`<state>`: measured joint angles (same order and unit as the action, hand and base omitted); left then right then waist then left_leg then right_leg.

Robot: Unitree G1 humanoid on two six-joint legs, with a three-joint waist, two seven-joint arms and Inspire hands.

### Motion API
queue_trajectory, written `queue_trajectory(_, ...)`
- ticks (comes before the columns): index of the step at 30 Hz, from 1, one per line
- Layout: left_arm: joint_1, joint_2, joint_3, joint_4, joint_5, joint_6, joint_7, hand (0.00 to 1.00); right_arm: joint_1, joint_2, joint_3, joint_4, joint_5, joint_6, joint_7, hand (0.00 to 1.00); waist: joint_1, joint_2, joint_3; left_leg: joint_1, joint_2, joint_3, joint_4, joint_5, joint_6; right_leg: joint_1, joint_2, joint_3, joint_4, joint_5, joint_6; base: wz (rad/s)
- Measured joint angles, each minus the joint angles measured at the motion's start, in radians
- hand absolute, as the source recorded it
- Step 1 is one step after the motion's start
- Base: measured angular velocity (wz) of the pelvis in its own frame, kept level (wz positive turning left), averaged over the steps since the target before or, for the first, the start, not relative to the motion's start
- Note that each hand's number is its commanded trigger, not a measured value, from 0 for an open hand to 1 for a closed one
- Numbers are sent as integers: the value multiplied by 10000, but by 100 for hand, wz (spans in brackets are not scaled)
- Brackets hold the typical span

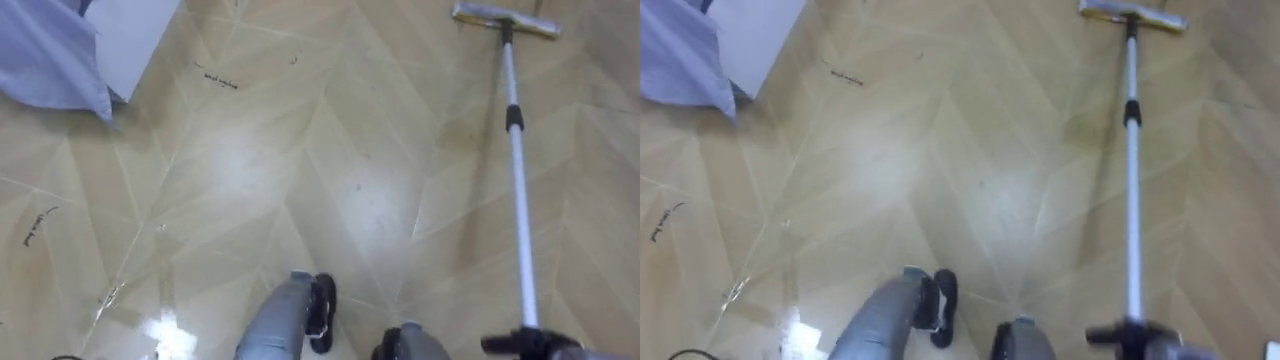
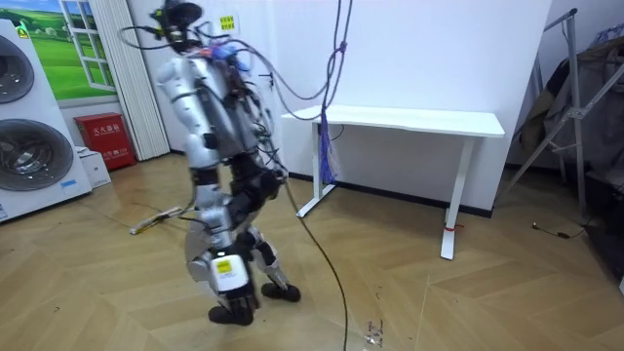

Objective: Mop floor

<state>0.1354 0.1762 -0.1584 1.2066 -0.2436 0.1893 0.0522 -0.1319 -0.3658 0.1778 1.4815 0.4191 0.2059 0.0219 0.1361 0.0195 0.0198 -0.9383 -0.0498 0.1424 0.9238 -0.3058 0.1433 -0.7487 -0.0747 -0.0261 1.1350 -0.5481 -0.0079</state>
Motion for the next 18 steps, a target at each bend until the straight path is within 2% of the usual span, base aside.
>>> queue_trajectory(1, 2, -47, 4, -4, 4, -51, 9, 0, 807, 66, 68, 3, 17, 46, -142, 100, -53, 143, -91, 164, -122, 18, 329, -455, 181, -418, -93, 214, 1176, 800, 156, 14)
queue_trajectory(2, 85, -91, 13, -141, 115, -74, 25, 0, 1470, 187, 66, -18, 21, 63, -209, 100, -201, 297, -198, 415, -244, -45, 529, -914, 289, -782, -99, 239, 2127, 1679, 247, 4)
queue_trajectory(3, 139, -96, 13, -261, 139, -96, 39, 0, 1714, 287, 65, -34, 53, 61, -219, 100, -277, 367, -242, 513, -384, -147, 533, -1031, 346, -965, -130, 266, 2414, 1860, 259, -3)
queue_trajectory(4, 123, -113, 3, -458, 140, -242, 61, 0, 1985, 488, 64, -40, 152, 62, -257, 100, -475, 500, -211, 739, -581, -382, 513, -1159, 383, -1376, -125, 262, 2599, 1832, 262, -11)
queue_trajectory(5, 41, -163, -6, -483, 167, -411, 54, 0, 2081, 690, 32, -38, 158, 59, -369, 100, -615, 662, -153, 1005, -729, -662, 431, -1216, 363, -1766, -58, 194, 2252, 1775, 321, -24)
queue_trajectory(6, 23, -190, -8, -487, 196, -456, 48, 0, 2086, 779, 8, -38, 119, 59, -437, 100, -654, 718, -153, 1153, -791, -812, 329, -1251, 339, -1910, -5, 186, 1873, 1744, 320, -42)
queue_trajectory(7, 14, -221, -31, -481, 193, -467, 48, 0, 2007, 953, -7, -38, 72, 56, -543, 100, -718, 796, -173, 1452, -933, -1140, 100, -1285, 281, -2076, 133, 209, 743, 1730, 287, -54)
queue_trajectory(8, 23, -267, -23, -446, 199, -463, 53, 0, 1852, 1089, -27, -38, -11, 59, -572, 100, -725, 813, -140, 1810, -1066, -1496, -206, -1351, 198, -2070, 285, 225, -663, 1758, 238, -57)
queue_trajectory(9, 42, -296, -21, -420, 198, -459, 67, 0, 1777, 1134, -28, -39, -21, 68, -576, 100, -705, 785, -108, 1998, -1093, -1582, -356, -1390, 164, -2043, 346, 206, -1345, 1813, 162, -56)
queue_trajectory(10, 130, -336, -2, -385, 194, -422, 100, 0, 1565, 1181, -45, -40, -128, 187, -633, 100, -667, 768, -92, 2354, -1233, -1893, -541, -1468, 106, -1897, 447, 164, -2384, 2030, 8, -46)
queue_trajectory(11, 257, -368, -8, -383, 98, -319, 189, 0, 1259, 1144, -87, -36, -231, 398, -749, 100, -617, 769, -76, 2699, -1332, -2089, -538, -1679, 6, -1650, 426, 10, -2773, 2262, -153, -32)
queue_trajectory(12, 313, -383, -6, -381, -8, -258, 264, 0, 1106, 1106, -185, -21, -322, 509, -799, 100, -622, 777, -74, 2837, -1386, -2158, -439, -1786, -98, -1477, 317, -81, -2694, 2278, -201, -6)
queue_trajectory(13, 380, -348, -21, -347, -322, -193, 378, 0, 715, 990, -344, -11, -477, 803, -917, 100, -549, 690, -28, 2904, -1365, -1967, 190, -1792, -371, -1183, 58, -293, -2412, 2185, -226, 0)
queue_trajectory(14, 483, -262, -22, -342, -763, -186, 548, 0, 78, 868, -601, -4, -863, 1055, -1000, 100, -468, 444, 52, 2621, -1175, -1451, 1393, -1407, -1063, -1051, -41, -312, -1939, 1887, -352, -6)
queue_trajectory(15, 550, -219, -47, -343, -990, -161, 616, 0, -309, 782, -623, -7, -1017, 1086, -1005, 100, -423, 343, 59, 2314, -1013, -1180, 2098, -1029, -1468, -1025, -20, -289, -1747, 1719, -403, -24)
queue_trajectory(16, 672, -117, -83, -456, -1553, -105, 750, 0, -1030, 580, -587, -101, -1086, 1062, -988, 100, -248, 126, 40, 1606, -690, -792, 3532, 147, -1797, -1012, 86, -230, -1416, 1417, -478, -26)
queue_trajectory(17, 695, 24, -169, -499, -2011, -105, 769, 0, -1617, 430, -474, -328, -1008, 933, -952, 100, -44, -188, 57, 886, -422, -495, 4626, 1753, -1797, -982, 179, -126, -1156, 1170, -593, -19)
queue_trajectory(18, 695, 83, -250, -505, -2109, -103, 764, 0, -1854, 356, -425, -493, -949, 850, -943, 100, 44, -328, 95, 534, -349, -431, 5058, 2543, -1782, -934, 197, -77, -1046, 1024, -604, 0)
